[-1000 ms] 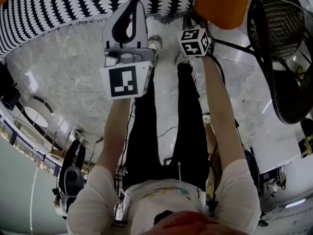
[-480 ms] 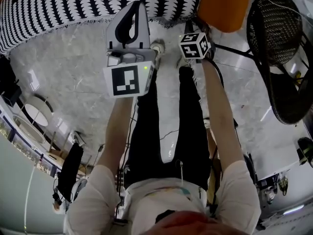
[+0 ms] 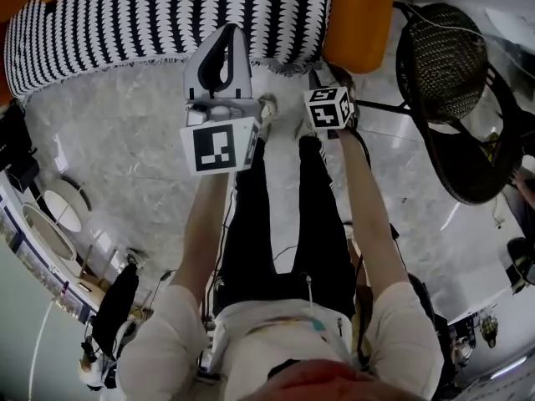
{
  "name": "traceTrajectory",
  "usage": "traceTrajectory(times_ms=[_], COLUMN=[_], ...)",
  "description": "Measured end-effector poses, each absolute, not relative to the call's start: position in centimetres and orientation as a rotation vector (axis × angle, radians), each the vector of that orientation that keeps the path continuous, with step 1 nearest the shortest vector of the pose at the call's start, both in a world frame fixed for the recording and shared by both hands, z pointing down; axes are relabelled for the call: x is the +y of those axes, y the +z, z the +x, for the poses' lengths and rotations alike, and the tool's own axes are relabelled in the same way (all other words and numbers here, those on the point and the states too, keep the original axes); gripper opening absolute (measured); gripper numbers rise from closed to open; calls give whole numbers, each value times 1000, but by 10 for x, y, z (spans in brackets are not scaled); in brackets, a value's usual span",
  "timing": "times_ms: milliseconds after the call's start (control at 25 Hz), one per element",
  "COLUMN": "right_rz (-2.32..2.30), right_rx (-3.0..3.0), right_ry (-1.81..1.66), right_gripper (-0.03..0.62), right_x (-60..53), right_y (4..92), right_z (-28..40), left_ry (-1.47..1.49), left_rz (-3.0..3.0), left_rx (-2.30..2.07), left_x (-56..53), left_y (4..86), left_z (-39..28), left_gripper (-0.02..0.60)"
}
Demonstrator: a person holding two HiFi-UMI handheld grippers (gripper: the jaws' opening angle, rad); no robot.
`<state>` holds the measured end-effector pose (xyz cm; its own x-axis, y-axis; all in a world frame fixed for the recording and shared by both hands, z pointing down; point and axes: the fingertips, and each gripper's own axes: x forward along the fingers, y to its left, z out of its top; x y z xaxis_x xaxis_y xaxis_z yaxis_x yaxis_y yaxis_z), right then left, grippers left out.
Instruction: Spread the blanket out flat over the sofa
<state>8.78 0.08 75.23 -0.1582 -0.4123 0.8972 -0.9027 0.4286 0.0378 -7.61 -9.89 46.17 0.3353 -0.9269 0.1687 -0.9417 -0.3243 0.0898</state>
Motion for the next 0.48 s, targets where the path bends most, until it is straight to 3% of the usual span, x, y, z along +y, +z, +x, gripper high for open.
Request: traceTrajectory(times_ms=[480], right_rz=[1274], right_rx=[-1950], right_ry=[613], right_gripper=[143], right_x=[-29], right_y=[566], right_z=[51], left_ry=[-74], left_rz=[2405], left_rx=[-1823], left_x=[-87], left_y=[302], left_z=[-84], left_gripper=[17])
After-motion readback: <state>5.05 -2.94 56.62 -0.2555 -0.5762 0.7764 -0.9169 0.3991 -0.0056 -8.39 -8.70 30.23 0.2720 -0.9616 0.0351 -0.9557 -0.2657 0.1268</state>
